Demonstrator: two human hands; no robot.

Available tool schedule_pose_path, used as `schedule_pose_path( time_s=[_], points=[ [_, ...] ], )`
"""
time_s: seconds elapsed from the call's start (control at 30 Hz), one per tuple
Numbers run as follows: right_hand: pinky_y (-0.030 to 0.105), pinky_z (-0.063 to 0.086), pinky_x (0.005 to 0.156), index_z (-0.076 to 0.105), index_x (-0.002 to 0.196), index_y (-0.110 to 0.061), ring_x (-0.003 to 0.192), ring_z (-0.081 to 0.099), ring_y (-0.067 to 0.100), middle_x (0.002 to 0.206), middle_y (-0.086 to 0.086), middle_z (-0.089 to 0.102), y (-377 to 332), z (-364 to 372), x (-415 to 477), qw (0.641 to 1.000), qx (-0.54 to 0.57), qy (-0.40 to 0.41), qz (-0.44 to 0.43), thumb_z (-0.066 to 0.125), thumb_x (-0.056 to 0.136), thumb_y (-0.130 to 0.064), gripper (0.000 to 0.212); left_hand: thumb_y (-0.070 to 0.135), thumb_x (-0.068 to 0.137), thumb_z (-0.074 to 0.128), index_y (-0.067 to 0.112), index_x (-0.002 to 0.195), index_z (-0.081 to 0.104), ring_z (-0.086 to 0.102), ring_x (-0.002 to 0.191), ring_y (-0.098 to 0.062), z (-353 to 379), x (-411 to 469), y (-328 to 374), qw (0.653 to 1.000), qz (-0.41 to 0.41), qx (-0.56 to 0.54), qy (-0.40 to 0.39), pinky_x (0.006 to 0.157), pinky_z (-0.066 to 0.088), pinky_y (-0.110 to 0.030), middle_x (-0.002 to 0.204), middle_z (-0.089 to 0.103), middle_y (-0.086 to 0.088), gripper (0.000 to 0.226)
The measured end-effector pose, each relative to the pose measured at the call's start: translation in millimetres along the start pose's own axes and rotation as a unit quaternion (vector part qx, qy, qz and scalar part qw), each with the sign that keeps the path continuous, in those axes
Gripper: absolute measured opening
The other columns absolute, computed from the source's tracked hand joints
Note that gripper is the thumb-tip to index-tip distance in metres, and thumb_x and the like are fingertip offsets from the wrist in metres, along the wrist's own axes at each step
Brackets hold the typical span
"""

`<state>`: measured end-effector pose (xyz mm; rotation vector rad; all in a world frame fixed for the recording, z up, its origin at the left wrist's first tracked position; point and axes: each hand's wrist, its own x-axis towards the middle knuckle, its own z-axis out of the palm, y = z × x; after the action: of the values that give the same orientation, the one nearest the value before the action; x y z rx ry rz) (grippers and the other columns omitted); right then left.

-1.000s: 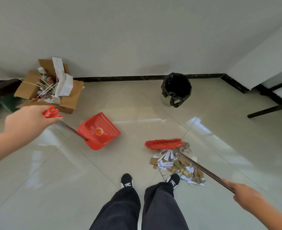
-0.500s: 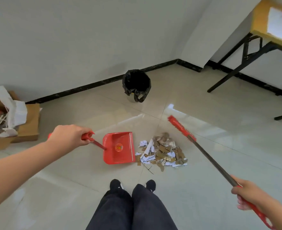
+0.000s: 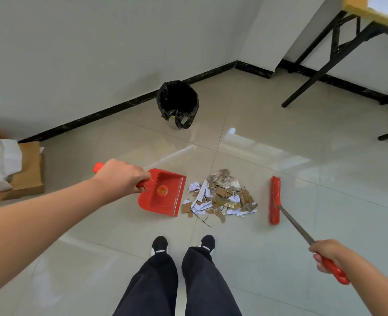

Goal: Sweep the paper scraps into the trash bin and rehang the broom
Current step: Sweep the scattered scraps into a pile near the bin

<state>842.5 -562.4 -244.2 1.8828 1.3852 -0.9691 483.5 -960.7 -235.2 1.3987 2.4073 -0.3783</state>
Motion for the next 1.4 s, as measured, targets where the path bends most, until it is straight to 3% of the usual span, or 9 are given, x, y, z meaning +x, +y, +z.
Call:
schedule_pose_path(
  time_s=[0.17, 0.27, 0.4, 0.5, 0.6, 0.8, 1.0, 1.27, 1.4],
  points=[
    [0.024, 0.029, 0.053, 0.048, 0.079, 0.0, 0.034, 0.037, 0.015, 0.046, 0.009, 0.043, -9, 64, 6, 0.998, -0.058, -0.025, 0.001, 0.041, 0.087, 0.002, 0.011, 0.048, 0.095, 0.052, 0.029, 0.103, 0.064, 0.069, 0.085, -0.021, 5, 13, 3, 0.999, 0.022, -0.011, 0.03, 0.052, 0.027, -0.024, 0.1, 0.07, 0.006, 0.024],
    [0.023, 0.033, 0.045, 0.045, 0.069, 0.002, 0.035, 0.039, 0.017, 0.05, 0.011, 0.044, -20, 99, -15, 0.993, -0.095, -0.038, -0.058, 0.038, 0.084, 0.005, 0.017, 0.042, 0.085, 0.07, 0.028, 0.085, 0.069, 0.069, 0.066, -0.022, 16, 13, 6, 0.997, 0.031, -0.051, 0.048, 0.046, 0.011, -0.017, 0.078, 0.07, 0.005, 0.013],
    [0.025, 0.038, 0.042, 0.05, 0.078, 0.006, 0.032, 0.042, 0.019, 0.05, 0.015, 0.048, -25, 125, -44, 0.985, -0.129, -0.067, -0.097, 0.041, 0.081, 0.004, 0.009, 0.037, 0.067, 0.087, 0.027, 0.068, 0.066, 0.062, 0.047, -0.019, 28, 15, 18, 0.997, 0.02, -0.062, 0.043, 0.048, 0.005, -0.012, 0.058, 0.063, 0.007, 0.023],
    [0.027, 0.041, 0.041, 0.053, 0.097, 0.011, 0.035, 0.044, 0.022, 0.054, 0.015, 0.051, -22, 140, -60, 0.978, -0.156, -0.082, -0.115, 0.041, 0.082, 0.002, 0.021, 0.043, 0.082, 0.073, 0.027, 0.092, 0.069, 0.07, 0.073, -0.019, 25, 25, 32, 0.995, 0.042, -0.042, 0.076, 0.046, 0.01, -0.018, 0.082, 0.07, 0.006, 0.018],
    [0.029, 0.042, 0.043, 0.052, 0.097, 0.008, 0.038, 0.046, 0.023, 0.056, 0.015, 0.052, -22, 156, -82, 0.973, -0.168, -0.096, -0.127, 0.041, 0.083, 0.001, 0.019, 0.042, 0.095, 0.054, 0.027, 0.108, 0.063, 0.067, 0.095, -0.022, 15, 35, 38, 0.999, 0.022, -0.044, 0.022, 0.052, 0.027, -0.025, 0.103, 0.069, 0.003, 0.022],
    [0.024, 0.037, 0.039, 0.047, 0.082, -0.004, 0.032, 0.04, 0.019, 0.052, 0.01, 0.046, -26, 186, -115, 0.973, -0.124, -0.144, -0.134, 0.042, 0.083, 0.001, 0.007, 0.045, 0.095, 0.054, 0.024, 0.102, 0.062, 0.067, 0.095, -0.022, 5, 44, 50, 0.998, 0.017, -0.05, 0.026, 0.053, 0.023, -0.026, 0.101, 0.069, 0.003, 0.023],
    [0.021, 0.041, 0.037, 0.048, 0.116, 0.002, 0.027, 0.042, 0.015, 0.054, 0.01, 0.048, -35, 211, -134, 0.972, -0.101, -0.165, -0.137, 0.043, 0.083, -0.001, 0.033, 0.045, 0.096, 0.055, 0.026, 0.103, 0.061, 0.067, 0.096, -0.021, 1, 43, 54, 0.997, 0.024, -0.067, 0.042, 0.056, 0.028, -0.027, 0.101, 0.069, 0.005, 0.021],
    [0.02, 0.038, 0.039, 0.048, 0.091, -0.005, 0.03, 0.041, 0.015, 0.052, 0.007, 0.046, -28, 197, -148, 0.97, -0.077, -0.192, -0.13, 0.042, 0.081, -0.001, 0.012, 0.047, 0.094, 0.056, 0.023, 0.087, 0.054, 0.067, 0.088, -0.022, 13, 32, 64, 0.995, 0.025, -0.076, 0.054, 0.049, 0.021, -0.025, 0.096, 0.07, 0.004, 0.024],
    [0.015, 0.032, 0.036, 0.047, 0.093, -0.006, 0.034, 0.037, 0.011, 0.053, 0.005, 0.042, -21, 150, -140, 0.976, -0.015, -0.196, -0.094, 0.046, 0.084, 0.003, 0.013, 0.049, 0.092, 0.06, 0.026, 0.102, 0.066, 0.069, 0.093, -0.021, 16, 13, 41, 0.991, -0.017, -0.118, 0.055, 0.057, 0.032, -0.026, 0.102, 0.071, 0.005, 0.026]
  ],
)
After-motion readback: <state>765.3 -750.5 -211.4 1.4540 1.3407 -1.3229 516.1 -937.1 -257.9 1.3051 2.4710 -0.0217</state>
